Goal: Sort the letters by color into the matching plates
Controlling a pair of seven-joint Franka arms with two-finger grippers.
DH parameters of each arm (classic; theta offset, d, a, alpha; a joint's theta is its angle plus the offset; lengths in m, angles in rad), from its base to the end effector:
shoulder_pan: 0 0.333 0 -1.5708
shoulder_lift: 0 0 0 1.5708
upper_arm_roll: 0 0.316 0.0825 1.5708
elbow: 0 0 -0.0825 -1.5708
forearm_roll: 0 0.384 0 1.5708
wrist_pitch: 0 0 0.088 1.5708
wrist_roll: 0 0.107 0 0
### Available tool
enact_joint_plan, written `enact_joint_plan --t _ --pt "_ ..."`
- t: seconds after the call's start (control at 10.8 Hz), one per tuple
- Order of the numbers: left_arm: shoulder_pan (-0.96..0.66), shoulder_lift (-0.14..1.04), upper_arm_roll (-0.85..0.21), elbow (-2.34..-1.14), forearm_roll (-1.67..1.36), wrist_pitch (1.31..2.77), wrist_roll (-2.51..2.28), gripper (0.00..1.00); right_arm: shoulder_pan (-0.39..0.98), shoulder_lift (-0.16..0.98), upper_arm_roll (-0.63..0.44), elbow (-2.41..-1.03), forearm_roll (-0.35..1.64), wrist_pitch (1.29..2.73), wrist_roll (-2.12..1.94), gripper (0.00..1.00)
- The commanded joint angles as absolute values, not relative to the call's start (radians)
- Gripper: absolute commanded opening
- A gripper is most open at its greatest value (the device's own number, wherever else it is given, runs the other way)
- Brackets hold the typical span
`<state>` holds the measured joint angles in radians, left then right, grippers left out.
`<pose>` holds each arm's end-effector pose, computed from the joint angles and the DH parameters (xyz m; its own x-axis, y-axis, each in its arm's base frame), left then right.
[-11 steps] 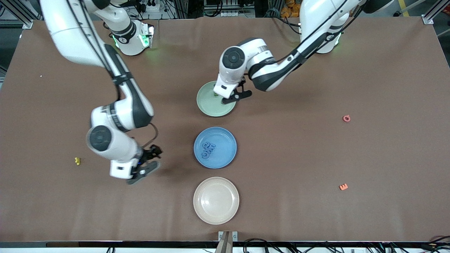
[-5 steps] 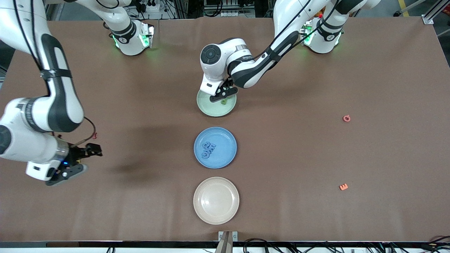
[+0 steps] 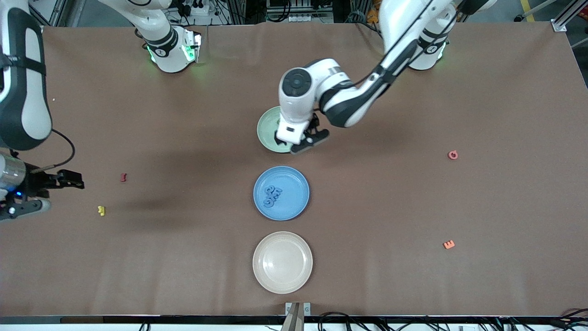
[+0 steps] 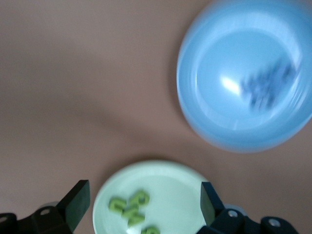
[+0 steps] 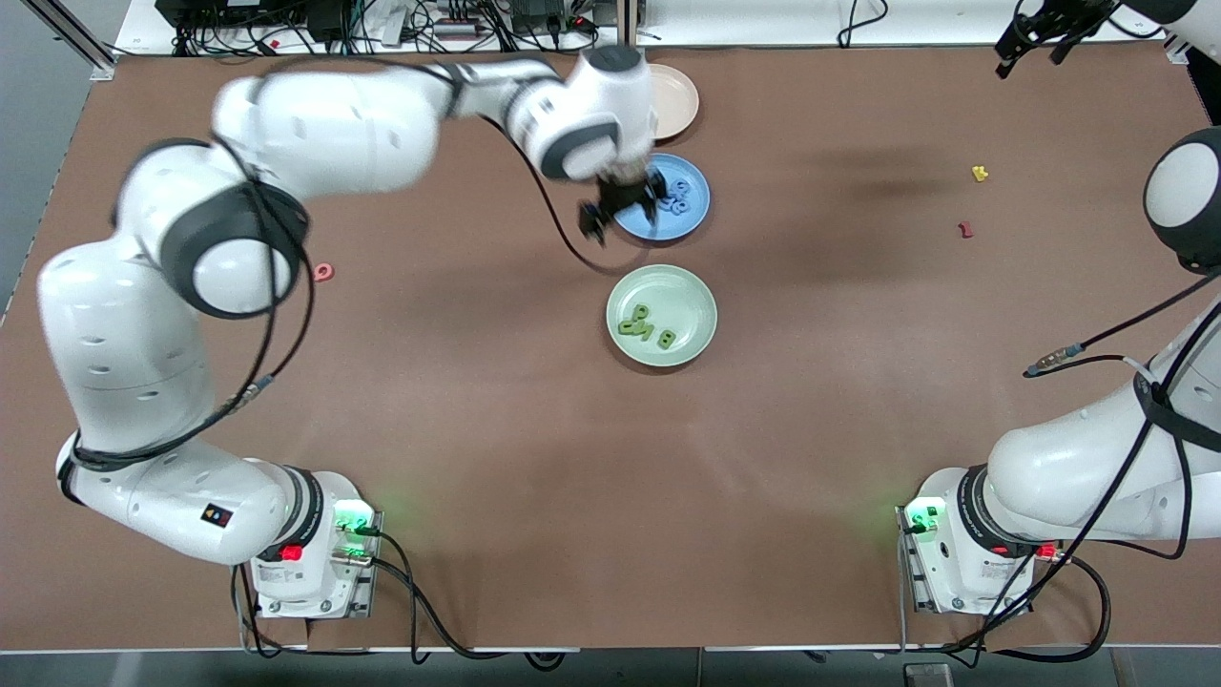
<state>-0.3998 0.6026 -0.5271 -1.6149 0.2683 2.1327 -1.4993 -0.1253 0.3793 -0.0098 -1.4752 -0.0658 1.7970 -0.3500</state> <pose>0.4582 -0.5100 0.3110 0.8730 0.4838 -0.0618 0.4853 -0.8743 0.0116 0.6604 -0.0945 0.4560 0.9707 0.2277 -0.0773 0.2314 -0.9719 0.0428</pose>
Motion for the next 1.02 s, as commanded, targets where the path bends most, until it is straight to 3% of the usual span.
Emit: enact_joint_plan --t 0.0,0.46,0.74,0.93 --pt "-0.24 0.499 -0.531 -1.621 0.27 2.108 -1.389 1.0 -0.117 0.27 0.009 -1.483 -0.117 1.729 -0.152 1.0" --pt "-0.075 0.434 -0.535 -1.623 0.258 1.994 -1.094 1.0 -0.063 0.193 0.008 -1.278 -0.106 1.439 -0.016 1.0" --pt "-0.017 0.388 -0.534 -1.643 0.203 1.991 -0.901 1.0 -0.011 0.169 0.009 -1.27 -0.094 1.437 0.135 1.0" --pt "-0.023 0.303 -0.441 -1.728 0.134 1.971 -0.665 1.0 -0.018 0.172 0.006 -1.307 -0.078 1.5 0.133 1.0"
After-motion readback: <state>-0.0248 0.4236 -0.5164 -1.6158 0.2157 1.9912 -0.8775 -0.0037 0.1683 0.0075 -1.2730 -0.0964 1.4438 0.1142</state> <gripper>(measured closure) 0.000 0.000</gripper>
